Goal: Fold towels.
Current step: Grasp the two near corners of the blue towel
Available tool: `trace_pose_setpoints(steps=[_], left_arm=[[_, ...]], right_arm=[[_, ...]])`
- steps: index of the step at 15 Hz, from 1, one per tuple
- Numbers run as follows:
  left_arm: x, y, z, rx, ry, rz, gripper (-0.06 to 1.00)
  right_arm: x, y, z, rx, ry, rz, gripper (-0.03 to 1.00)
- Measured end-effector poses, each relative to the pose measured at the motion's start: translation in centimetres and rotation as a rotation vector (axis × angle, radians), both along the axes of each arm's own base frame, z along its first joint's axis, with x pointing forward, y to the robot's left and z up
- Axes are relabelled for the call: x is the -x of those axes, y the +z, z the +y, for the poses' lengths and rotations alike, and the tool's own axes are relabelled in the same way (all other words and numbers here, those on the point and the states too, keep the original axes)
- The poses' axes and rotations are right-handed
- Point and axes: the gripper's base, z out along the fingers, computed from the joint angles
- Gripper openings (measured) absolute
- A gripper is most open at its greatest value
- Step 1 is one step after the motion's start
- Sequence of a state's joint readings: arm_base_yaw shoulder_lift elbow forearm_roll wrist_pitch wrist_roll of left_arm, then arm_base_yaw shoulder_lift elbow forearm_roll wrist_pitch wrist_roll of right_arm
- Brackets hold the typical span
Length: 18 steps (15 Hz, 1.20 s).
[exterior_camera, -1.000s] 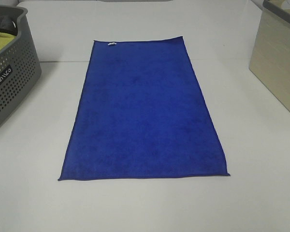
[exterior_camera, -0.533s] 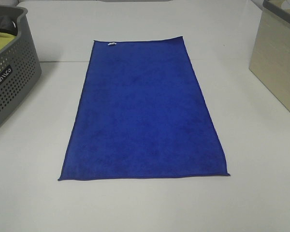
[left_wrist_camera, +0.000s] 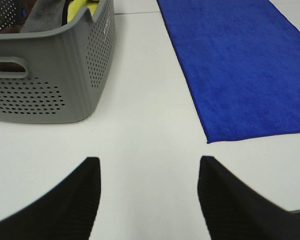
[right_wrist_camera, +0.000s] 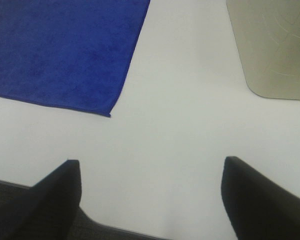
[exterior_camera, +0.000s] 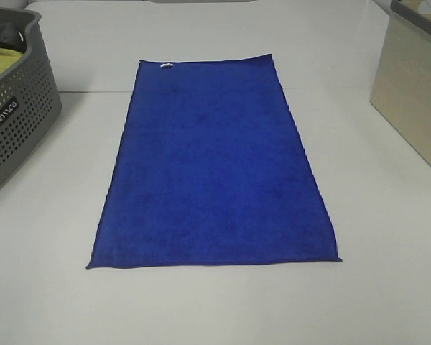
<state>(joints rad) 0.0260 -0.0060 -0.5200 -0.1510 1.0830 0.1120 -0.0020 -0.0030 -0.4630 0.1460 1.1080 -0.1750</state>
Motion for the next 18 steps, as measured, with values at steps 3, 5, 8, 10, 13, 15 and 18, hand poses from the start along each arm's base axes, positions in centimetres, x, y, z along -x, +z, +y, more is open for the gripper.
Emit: trace_pose_setpoints(steps=[3,5,8,10,13,15,18], left_arm=[[0.00,0.00,0.00,0.000,0.000,0.000,0.56],[0.00,0.00,0.00,0.000,0.000,0.000,0.56],[0.00,0.00,0.00,0.000,0.000,0.000,0.56],[0.00,0.00,0.00,0.000,0.000,0.000,0.56],[0.00,0.00,0.00,0.000,0.000,0.000,0.56],[0.00,0.00,0.00,0.000,0.000,0.000,0.56],[0.00,0.00,0.00,0.000,0.000,0.000,0.56]], right_arm=[[0.00,0.00,0.00,0.000,0.000,0.000,0.75],[0.00,0.00,0.00,0.000,0.000,0.000,0.75],[0.00,0.00,0.00,0.000,0.000,0.000,0.75],[0.00,0.00,0.00,0.000,0.000,0.000,0.75],[0.00,0.00,0.00,0.000,0.000,0.000,0.75],[0.00,0.00,0.00,0.000,0.000,0.000,0.75],[0.00,0.00,0.00,0.000,0.000,0.000,0.75]])
